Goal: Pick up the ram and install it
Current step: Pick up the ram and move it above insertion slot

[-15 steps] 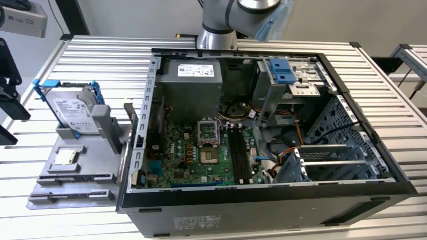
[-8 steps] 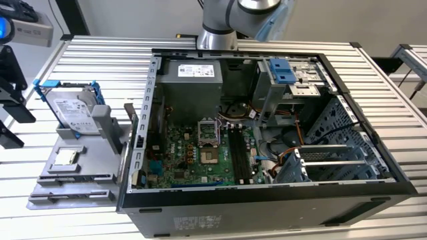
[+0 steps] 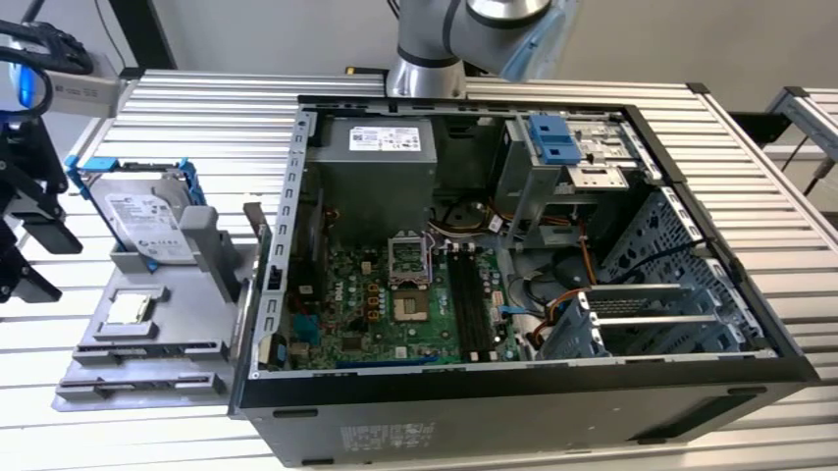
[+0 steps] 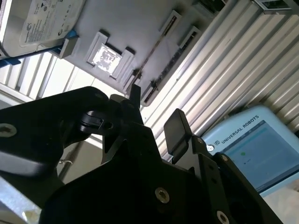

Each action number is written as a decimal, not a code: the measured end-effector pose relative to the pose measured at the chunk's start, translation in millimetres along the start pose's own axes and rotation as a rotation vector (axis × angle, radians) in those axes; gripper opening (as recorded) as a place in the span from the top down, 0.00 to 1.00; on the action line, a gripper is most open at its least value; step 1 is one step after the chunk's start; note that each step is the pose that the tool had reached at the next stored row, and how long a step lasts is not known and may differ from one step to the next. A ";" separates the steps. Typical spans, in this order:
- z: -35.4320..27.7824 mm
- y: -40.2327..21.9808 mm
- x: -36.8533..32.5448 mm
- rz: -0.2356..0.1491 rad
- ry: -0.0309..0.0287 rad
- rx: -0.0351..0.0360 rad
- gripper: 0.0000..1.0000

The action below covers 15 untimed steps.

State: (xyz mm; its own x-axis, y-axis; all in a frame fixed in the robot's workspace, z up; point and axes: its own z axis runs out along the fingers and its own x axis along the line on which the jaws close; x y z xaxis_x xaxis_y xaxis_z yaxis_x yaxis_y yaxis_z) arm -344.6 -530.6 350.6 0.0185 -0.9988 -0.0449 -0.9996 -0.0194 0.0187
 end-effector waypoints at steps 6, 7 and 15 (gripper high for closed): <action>6.6 -1.2 0.4 0.005 0.0075 -0.0016 0.00; 7.1 -1.3 0.4 0.006 0.0094 -0.0038 0.00; 21.9 -2.2 1.1 0.009 0.0175 -0.0069 0.00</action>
State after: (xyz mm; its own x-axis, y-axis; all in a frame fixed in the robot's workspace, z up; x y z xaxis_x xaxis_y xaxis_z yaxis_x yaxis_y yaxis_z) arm -342.8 -530.7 328.7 0.0100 -0.9996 -0.0272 -0.9996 -0.0107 0.0259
